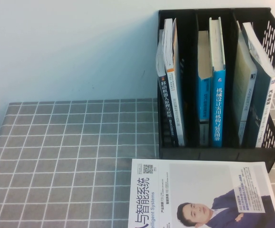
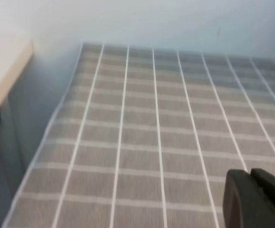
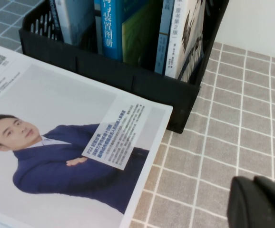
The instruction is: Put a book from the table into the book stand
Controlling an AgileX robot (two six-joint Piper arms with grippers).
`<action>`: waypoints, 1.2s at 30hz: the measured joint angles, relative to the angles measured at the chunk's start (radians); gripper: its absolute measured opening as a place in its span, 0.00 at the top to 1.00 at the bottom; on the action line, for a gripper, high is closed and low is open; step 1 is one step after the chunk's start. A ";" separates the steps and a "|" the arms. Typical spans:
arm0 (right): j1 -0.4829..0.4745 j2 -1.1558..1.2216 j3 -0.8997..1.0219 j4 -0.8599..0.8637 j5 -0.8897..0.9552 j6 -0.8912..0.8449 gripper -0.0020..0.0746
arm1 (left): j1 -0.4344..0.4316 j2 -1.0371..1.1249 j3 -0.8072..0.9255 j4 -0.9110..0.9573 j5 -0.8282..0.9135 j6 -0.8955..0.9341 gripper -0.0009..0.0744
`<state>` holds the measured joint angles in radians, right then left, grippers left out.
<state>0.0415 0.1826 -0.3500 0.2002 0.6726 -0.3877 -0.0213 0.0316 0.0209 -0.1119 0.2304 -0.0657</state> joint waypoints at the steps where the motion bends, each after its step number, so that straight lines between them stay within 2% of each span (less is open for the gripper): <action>1: 0.000 0.000 0.000 0.000 0.000 0.000 0.98 | 0.000 -0.008 0.000 -0.005 0.034 0.001 0.99; 13: 0.000 0.000 0.002 0.002 0.000 0.000 0.98 | 0.000 -0.040 -0.002 -0.014 0.075 0.098 0.99; 20: 0.000 0.000 0.002 0.002 0.000 0.000 0.98 | -0.063 -0.040 -0.002 -0.014 0.075 0.114 0.99; 36: 0.000 0.000 0.002 0.002 0.000 0.000 0.98 | -0.075 -0.042 -0.002 0.000 0.077 0.016 0.99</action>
<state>0.0415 0.1826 -0.3477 0.2023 0.6726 -0.3882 -0.0958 -0.0108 0.0190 -0.1119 0.3074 -0.0499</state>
